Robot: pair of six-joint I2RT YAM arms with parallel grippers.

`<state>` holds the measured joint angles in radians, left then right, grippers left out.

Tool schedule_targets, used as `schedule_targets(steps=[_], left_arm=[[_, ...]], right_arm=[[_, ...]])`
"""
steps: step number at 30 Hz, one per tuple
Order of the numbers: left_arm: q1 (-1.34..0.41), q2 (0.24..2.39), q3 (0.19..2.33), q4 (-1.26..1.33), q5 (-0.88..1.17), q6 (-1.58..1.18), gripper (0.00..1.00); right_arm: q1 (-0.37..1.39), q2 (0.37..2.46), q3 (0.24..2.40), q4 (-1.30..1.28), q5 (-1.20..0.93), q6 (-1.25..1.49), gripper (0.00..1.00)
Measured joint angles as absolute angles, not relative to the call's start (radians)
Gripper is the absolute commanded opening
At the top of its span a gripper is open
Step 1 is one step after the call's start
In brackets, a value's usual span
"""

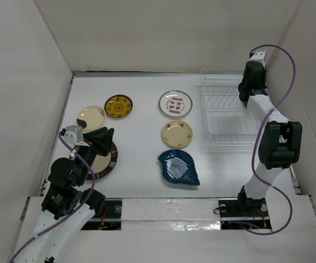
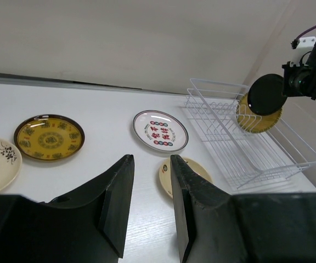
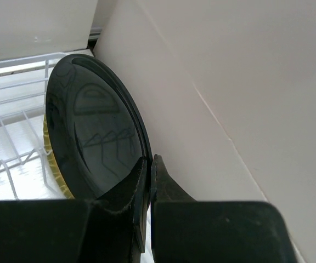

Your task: Load the plates into the dish rack

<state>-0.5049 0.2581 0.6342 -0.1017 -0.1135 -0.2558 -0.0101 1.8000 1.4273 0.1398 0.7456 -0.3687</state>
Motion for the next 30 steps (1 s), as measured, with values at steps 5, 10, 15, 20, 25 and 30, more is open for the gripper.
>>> schedule_targets(steps=[5, 10, 15, 20, 25, 30], left_arm=[[-0.505, 0.258, 0.634, -0.102, -0.113, -0.256, 0.3], [-0.505, 0.258, 0.634, -0.102, -0.113, -0.256, 0.3], [-0.505, 0.258, 0.634, -0.102, -0.113, -0.256, 0.3], [-0.505, 0.258, 0.634, -0.102, -0.116, -0.256, 0.28], [-0.505, 0.259, 0.631, -0.101, -0.116, -0.26, 0.07], [-0.505, 0.289, 0.63, -0.101, -0.109, -0.261, 0.0]], right_arm=[[-0.01, 1.823, 1.402, 0.134, 0.725, -0.327, 0.0], [0.0, 1.845, 1.389, 0.098, 0.717, -0.27, 0.45], [0.012, 1.797, 1.39, 0.025, 0.686, -0.142, 0.55], [0.052, 1.594, 1.348, -0.081, 0.532, 0.052, 0.08], [0.246, 1.267, 1.149, -0.102, 0.297, 0.202, 0.0], [0.479, 1.142, 0.914, -0.136, 0.091, 0.315, 0.05]])
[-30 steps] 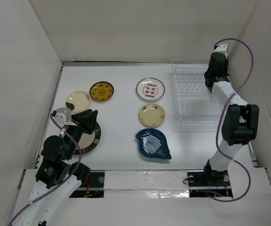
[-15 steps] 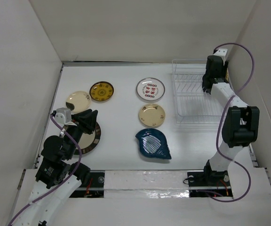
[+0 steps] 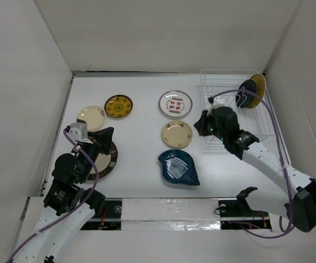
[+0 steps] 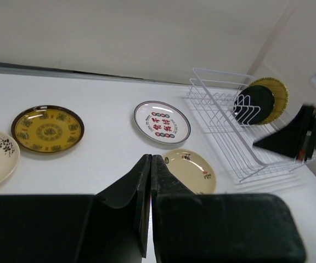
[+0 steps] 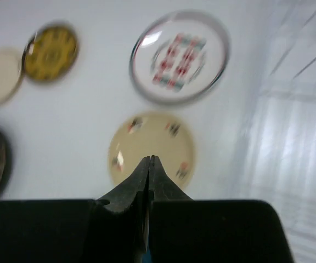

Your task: Load the plates into the dish rack

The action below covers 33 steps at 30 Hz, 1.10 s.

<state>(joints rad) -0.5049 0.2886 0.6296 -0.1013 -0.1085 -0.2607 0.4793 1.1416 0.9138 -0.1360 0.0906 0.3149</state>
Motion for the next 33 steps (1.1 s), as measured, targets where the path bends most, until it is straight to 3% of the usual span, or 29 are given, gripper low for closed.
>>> schedule_targets(steps=[2, 4, 7, 12, 21, 24, 25, 28, 33], left_arm=[[-0.505, 0.309, 0.629, -0.101, -0.106, -0.261, 0.0], [-0.505, 0.33, 0.628, -0.102, -0.106, -0.26, 0.0], [-0.505, 0.362, 0.628, -0.101, -0.113, -0.26, 0.04], [-0.505, 0.405, 0.628, -0.101, -0.136, -0.26, 0.14], [-0.505, 0.469, 0.628, -0.094, -0.178, -0.244, 0.17], [-0.505, 0.474, 0.627, -0.093, -0.185, -0.239, 0.17], [-0.505, 0.474, 0.627, -0.092, -0.187, -0.237, 0.17], [-0.505, 0.474, 0.621, -0.084, -0.189, -0.234, 0.18], [-0.505, 0.454, 0.613, -0.083, -0.189, -0.233, 0.18]], right_arm=[[0.552, 1.129, 0.805, -0.187, 0.036, 0.366, 0.24], [0.607, 1.114, 0.716, -0.258, 0.013, 0.416, 0.55], [0.63, 1.054, 0.617, -0.334, 0.003, 0.483, 0.75], [0.614, 1.002, 0.527, -0.304, -0.026, 0.558, 0.75], [0.609, 1.22, 0.462, -0.067, -0.185, 0.574, 0.59], [0.609, 1.277, 0.454, 0.02, -0.224, 0.58, 0.37], [0.608, 1.295, 0.45, 0.048, -0.237, 0.583, 0.19], [0.595, 1.341, 0.434, 0.117, -0.281, 0.615, 0.0], [0.597, 1.341, 0.422, 0.152, -0.33, 0.64, 0.0]])
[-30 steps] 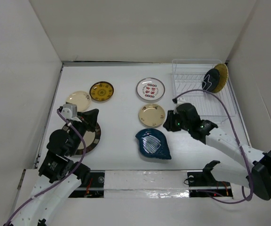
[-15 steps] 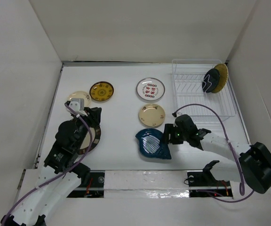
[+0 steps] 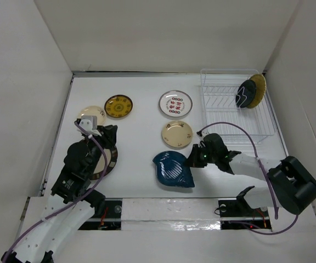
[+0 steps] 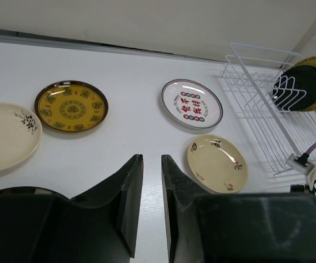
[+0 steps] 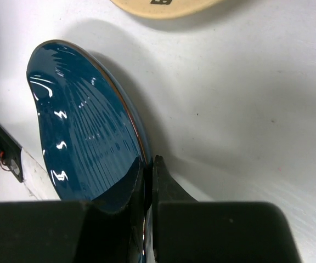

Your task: Load the plates into the dish rack

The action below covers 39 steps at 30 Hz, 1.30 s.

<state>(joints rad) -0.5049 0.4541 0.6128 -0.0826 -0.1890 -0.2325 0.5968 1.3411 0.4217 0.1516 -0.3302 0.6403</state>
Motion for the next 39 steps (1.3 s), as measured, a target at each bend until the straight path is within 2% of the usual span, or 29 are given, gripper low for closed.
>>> schedule_targets(steps=[3, 6, 8, 12, 17, 20, 24, 30, 39], left_arm=[[-0.505, 0.426, 0.613, -0.079, -0.191, -0.233, 0.18], [-0.505, 0.41, 0.613, -0.073, -0.191, -0.233, 0.18], [-0.505, 0.408, 0.613, -0.073, -0.191, -0.233, 0.18], [-0.505, 0.399, 0.613, -0.075, -0.184, -0.233, 0.19], [-0.505, 0.363, 0.613, -0.079, -0.179, -0.234, 0.21], [-0.505, 0.327, 0.613, -0.079, -0.175, -0.234, 0.21], [-0.505, 0.309, 0.613, -0.076, -0.163, -0.237, 0.21], [-0.505, 0.31, 0.613, -0.078, -0.152, -0.239, 0.21], [-0.505, 0.31, 0.613, -0.078, -0.15, -0.242, 0.21]], right_arm=[[0.6, 1.246, 0.43, 0.04, -0.321, 0.628, 0.0], [0.599, 1.106, 0.508, -0.183, -0.254, 0.579, 0.0], [0.576, 1.048, 0.65, -0.334, -0.192, 0.525, 0.0], [0.474, 1.076, 1.003, -0.408, -0.008, 0.409, 0.0], [0.371, 1.229, 1.324, -0.259, 0.395, 0.204, 0.0], [0.303, 1.344, 1.375, -0.104, 0.628, 0.019, 0.0], [0.208, 1.557, 1.422, 0.03, 0.773, -0.179, 0.0], [0.123, 1.79, 1.456, 0.145, 0.841, -0.418, 0.0], [0.083, 1.822, 1.452, 0.284, 0.827, -0.544, 0.0]])
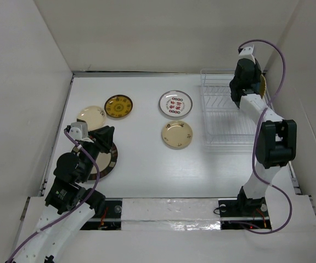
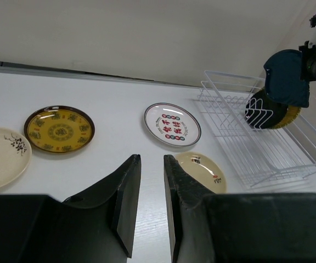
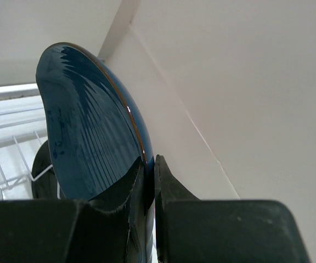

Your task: Load the plates into the dish rack

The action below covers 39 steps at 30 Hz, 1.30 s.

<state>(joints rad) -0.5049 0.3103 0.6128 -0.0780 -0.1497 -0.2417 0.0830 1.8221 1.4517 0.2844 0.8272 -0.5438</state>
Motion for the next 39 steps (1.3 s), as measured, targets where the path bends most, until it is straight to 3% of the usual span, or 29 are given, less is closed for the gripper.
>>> schedule_targets(steps=[14, 19, 22, 31, 33, 37, 38, 39], left_arm=[[-0.505, 0.311, 0.613, -0.078, -0.147, -0.244, 0.21], [-0.505, 0.312, 0.613, -0.078, -0.147, -0.244, 0.21], [-0.505, 0.315, 0.613, -0.078, -0.147, -0.244, 0.21], [-0.505, 0.326, 0.613, -0.079, -0.149, -0.244, 0.21], [-0.505, 0.33, 0.613, -0.078, -0.151, -0.244, 0.21], [-0.505, 0.339, 0.613, -0.079, -0.155, -0.244, 0.21], [-0.505, 0.34, 0.613, -0.079, -0.157, -0.244, 0.21], [-0.505, 0.342, 0.613, -0.079, -0.158, -0.244, 0.21]], right_arm=[[0.093, 1.829, 1.327, 0.329, 0.778, -0.523, 0.0], [0.107, 1.831, 1.292, 0.377, 0.793, -0.5, 0.24], [0.12, 1.831, 1.274, 0.392, 0.802, -0.479, 0.46], [0.156, 1.718, 1.293, 0.266, 0.772, -0.297, 0.49], [0.175, 1.657, 1.309, 0.221, 0.744, -0.236, 0.48], [0.273, 1.536, 1.332, 0.146, 0.624, -0.094, 0.08], [0.307, 1.515, 1.333, 0.131, 0.57, -0.056, 0.0], [0.34, 1.503, 1.333, 0.118, 0.521, -0.017, 0.0]])
